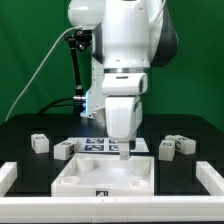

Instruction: Assemble one leg

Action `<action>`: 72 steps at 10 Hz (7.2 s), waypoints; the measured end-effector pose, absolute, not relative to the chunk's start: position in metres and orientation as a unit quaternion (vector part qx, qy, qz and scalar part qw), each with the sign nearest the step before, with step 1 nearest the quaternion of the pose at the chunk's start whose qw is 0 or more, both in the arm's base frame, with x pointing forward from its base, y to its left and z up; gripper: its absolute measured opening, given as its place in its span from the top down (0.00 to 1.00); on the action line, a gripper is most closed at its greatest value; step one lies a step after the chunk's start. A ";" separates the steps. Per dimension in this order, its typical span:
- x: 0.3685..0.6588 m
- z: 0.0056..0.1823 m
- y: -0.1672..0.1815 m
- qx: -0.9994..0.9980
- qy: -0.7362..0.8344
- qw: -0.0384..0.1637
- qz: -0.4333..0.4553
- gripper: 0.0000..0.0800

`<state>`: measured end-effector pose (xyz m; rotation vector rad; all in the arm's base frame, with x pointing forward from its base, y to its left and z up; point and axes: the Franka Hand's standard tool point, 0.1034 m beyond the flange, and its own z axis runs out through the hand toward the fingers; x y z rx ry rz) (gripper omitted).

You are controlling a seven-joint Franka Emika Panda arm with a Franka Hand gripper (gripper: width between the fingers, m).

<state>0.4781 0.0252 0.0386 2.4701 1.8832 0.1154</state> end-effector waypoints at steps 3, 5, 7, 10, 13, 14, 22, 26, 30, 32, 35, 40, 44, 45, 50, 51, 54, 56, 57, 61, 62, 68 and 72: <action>0.472 0.022 0.024 0.792 0.610 0.010 0.033 0.19; 0.473 0.014 0.014 0.794 0.607 0.007 0.030 0.19; 0.471 0.011 0.007 0.799 0.601 0.006 0.027 0.19; 0.468 0.005 0.004 0.801 0.598 0.002 0.025 0.20; 0.468 0.005 0.005 0.801 0.598 0.002 0.025 0.42; 0.468 0.005 0.005 0.801 0.598 0.002 0.025 0.67; 0.467 0.004 0.004 0.802 0.596 0.002 0.024 0.92; 0.473 0.006 0.005 0.751 0.660 0.000 0.009 0.92; 0.474 0.006 0.006 0.741 0.672 -0.001 0.005 0.92; 0.475 0.006 0.006 0.739 0.673 -0.001 0.004 0.92; 0.485 0.006 0.029 0.724 0.690 -0.007 0.007 0.92; 0.485 0.007 0.081 0.715 0.699 -0.019 0.017 0.92; 0.485 0.007 0.081 0.718 0.696 -0.019 0.017 0.81; 0.485 0.007 0.081 0.718 0.696 -0.019 0.017 0.81; 0.485 0.007 0.081 0.718 0.695 -0.019 0.017 0.22; 0.485 0.007 0.080 0.718 0.695 -0.019 0.017 0.19; 0.485 0.008 0.080 0.718 0.695 -0.019 0.017 0.19; 0.478 0.029 0.084 0.746 0.666 -0.009 0.021 0.19; 0.469 0.037 0.087 0.756 0.655 -0.006 0.020 0.19; 0.459 0.050 0.092 0.786 0.618 -0.003 0.019 0.19; 0.459 0.050 0.093 0.812 0.583 -0.004 0.019 0.19; 0.411 0.050 0.133 0.960 0.280 -0.018 0.014 0.19; 0.380 0.055 0.175 0.949 0.315 -0.024 0.020 0.19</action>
Offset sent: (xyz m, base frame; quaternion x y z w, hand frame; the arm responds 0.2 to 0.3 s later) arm 0.0049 -0.0079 -0.0275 -0.0071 0.0271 -0.0174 0.9995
